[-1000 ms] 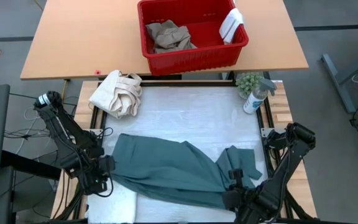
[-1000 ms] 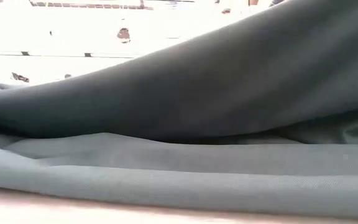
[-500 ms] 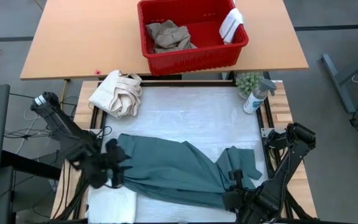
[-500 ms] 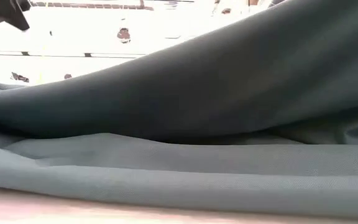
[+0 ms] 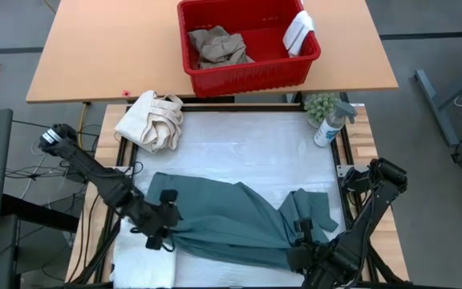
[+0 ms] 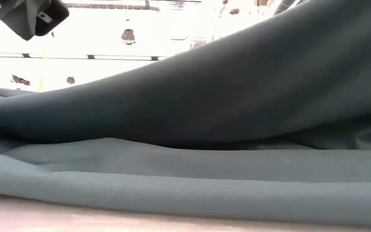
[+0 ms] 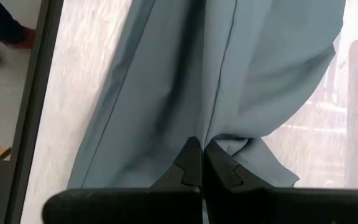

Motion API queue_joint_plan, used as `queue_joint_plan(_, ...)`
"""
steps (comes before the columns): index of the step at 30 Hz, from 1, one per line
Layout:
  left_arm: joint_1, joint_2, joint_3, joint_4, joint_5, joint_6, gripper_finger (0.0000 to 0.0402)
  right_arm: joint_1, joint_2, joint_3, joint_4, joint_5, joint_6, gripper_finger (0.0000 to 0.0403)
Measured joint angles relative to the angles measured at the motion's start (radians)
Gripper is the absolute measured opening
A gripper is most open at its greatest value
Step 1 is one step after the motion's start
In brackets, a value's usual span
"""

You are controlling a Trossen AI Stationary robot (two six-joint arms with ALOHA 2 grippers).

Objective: Fold Laundry from Bin
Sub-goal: Fold the blue pants

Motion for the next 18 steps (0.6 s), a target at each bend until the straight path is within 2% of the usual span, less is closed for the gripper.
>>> queue_joint_plan(5,0.011,0.098,0.005,0.022,0.029,0.112,0.0203,0.0,0.0,0.0,0.003,0.0,0.003,0.0019)
queue_joint_plan(12,0.037,0.207,0.007,0.053,0.031,0.124,0.0203,0.0,0.0,0.0,0.007,0.0,0.003,0.0019)
queue_joint_plan(18,0.05,0.243,0.008,0.054,0.036,0.119,0.0203,0.0,0.0,0.0,0.008,0.0,0.003,0.0019)
